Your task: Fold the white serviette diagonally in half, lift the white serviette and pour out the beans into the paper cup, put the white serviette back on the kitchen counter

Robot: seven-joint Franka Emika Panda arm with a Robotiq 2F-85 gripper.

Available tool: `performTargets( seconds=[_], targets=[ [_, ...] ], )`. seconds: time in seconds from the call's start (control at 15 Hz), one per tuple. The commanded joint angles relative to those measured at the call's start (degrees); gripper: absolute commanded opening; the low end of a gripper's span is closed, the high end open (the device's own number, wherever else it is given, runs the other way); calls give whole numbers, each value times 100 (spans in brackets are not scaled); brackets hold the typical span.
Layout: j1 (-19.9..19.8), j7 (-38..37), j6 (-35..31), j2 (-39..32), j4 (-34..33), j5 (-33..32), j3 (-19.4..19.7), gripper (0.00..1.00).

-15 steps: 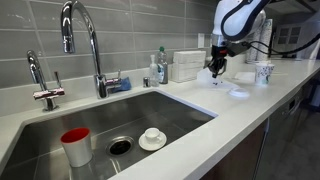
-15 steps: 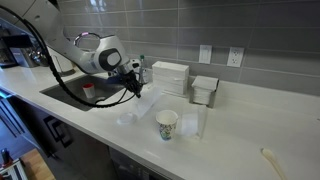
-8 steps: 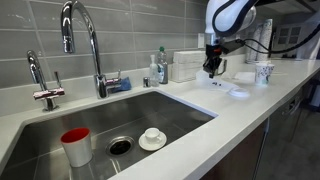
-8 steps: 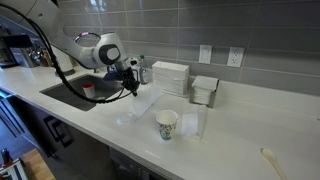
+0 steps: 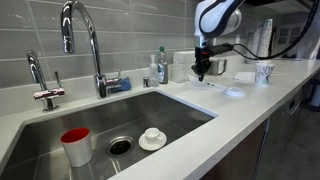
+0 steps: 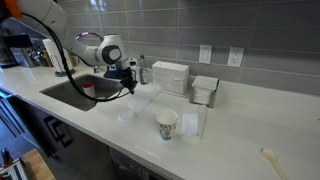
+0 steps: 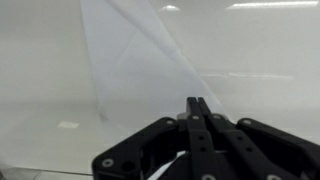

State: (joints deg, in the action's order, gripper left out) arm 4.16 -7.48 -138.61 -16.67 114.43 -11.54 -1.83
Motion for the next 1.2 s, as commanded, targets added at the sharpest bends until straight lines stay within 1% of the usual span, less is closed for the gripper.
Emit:
performTargets(
  seconds=[0.0,0.33,0.67,0.87,1.13],
  targets=[
    [34,44,246,-428,-435,418,-64,0],
    [76,15,180,-812,-833,657,-97,0],
    [126,-38,266,-1087,-1261,693,-54,0],
    [129,4,377,-1270,-1384,636,-17,0],
    [111,50,447,-1339,-1347,558,59,0]
  ],
)
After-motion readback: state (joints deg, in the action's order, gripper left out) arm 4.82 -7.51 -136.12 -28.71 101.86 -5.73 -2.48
